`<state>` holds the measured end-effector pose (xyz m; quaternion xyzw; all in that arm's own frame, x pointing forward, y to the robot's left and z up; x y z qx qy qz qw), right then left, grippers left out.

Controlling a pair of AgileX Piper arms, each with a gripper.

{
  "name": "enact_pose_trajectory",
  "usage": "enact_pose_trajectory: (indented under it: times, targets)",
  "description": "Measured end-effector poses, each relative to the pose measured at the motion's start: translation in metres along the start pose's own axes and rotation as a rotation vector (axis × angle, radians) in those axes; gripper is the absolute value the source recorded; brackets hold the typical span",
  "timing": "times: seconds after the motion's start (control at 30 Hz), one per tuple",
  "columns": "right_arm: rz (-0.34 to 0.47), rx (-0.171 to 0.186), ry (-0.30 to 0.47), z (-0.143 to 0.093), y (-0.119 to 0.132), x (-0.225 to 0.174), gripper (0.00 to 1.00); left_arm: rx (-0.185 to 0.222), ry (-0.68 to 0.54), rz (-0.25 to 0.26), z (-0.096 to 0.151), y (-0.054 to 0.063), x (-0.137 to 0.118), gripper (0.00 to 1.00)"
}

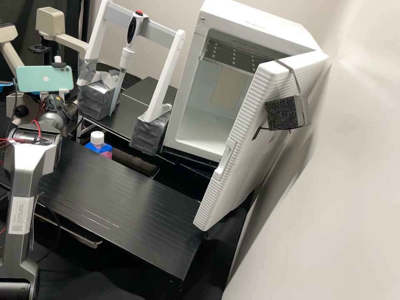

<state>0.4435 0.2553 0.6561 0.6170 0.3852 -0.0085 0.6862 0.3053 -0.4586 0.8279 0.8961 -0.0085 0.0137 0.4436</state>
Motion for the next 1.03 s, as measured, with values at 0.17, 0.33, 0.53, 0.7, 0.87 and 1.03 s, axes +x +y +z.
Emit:
enact_pose_trajectory:
  times: [0.17,0.33,0.53,0.7,0.87,1.03]
  targets:
    - [0.041,0.025,0.060,-0.020,0.019,-0.031,1.00,0.000,0.000,0.000,0.000,0.000,0.000,1.00]
    - [0.055,0.039,0.145,-0.043,0.023,-0.064,1.00,0.000,0.000,0.000,0.000,0.000,0.000,1.00]
    - [0.056,0.084,0.119,-0.048,0.009,-0.115,1.00,0.000,0.000,0.000,0.000,0.000,0.000,1.00]
    - [0.274,0.027,0.050,-0.049,0.003,-0.173,1.00,0.000,0.000,0.000,0.000,0.000,0.000,1.00]
    - [0.561,0.019,0.059,-0.047,0.000,-0.227,1.00,0.000,0.000,0.000,0.000,0.000,0.000,1.00]
    - [0.643,0.048,0.013,-0.034,-0.009,-0.263,1.00,0.000,0.000,0.000,0.000,0.000,0.000,1.00]
